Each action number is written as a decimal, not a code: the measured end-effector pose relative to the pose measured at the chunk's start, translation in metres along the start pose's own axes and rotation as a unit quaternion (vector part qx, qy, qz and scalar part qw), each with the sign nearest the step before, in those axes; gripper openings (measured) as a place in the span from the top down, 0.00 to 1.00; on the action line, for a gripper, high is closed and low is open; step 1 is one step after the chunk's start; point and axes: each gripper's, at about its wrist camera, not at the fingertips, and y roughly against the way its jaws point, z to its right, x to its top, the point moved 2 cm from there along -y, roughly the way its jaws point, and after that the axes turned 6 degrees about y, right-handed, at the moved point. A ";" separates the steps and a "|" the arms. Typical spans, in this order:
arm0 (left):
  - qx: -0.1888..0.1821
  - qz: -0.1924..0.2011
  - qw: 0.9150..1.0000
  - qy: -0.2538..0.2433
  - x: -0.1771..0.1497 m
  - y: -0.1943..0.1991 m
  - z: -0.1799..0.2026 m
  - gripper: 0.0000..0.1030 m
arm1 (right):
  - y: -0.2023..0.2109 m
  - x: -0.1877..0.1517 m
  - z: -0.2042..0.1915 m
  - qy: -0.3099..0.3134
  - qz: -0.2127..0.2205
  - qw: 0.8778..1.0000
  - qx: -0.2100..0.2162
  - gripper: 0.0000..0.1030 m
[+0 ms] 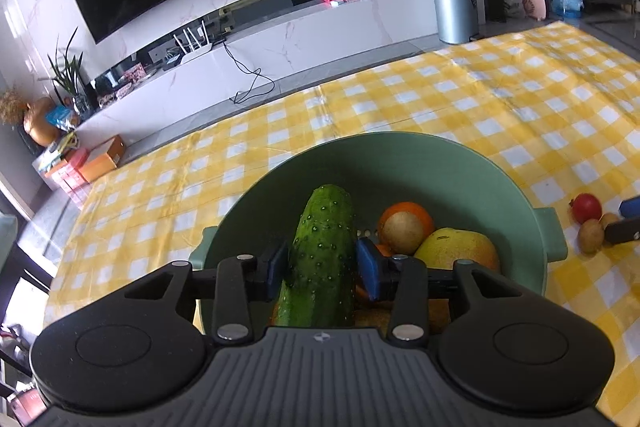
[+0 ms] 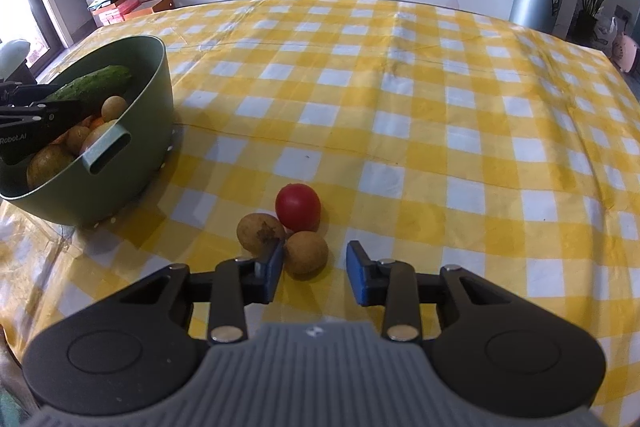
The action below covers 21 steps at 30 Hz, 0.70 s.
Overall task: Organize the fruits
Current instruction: 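Lower the cucumber into the colander and open the left gripper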
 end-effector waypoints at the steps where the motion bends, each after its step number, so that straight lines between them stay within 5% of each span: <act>1: -0.005 0.001 1.000 0.009 0.000 0.002 -0.002 0.54 | -0.001 0.000 0.000 -0.002 -0.002 1.000 0.003 0.69; 7: -0.040 0.007 0.996 0.079 0.000 0.015 -0.017 0.50 | -0.006 0.001 -0.001 -0.010 -0.010 1.000 0.024 0.79; 13: -0.058 0.009 0.991 0.124 0.001 0.023 -0.028 0.48 | -0.003 0.001 -0.003 -0.005 -0.003 1.000 0.016 0.80; 21: -0.054 0.011 0.987 0.153 -0.001 0.026 -0.043 0.48 | 0.033 0.007 -0.004 -0.013 0.071 0.997 0.004 0.80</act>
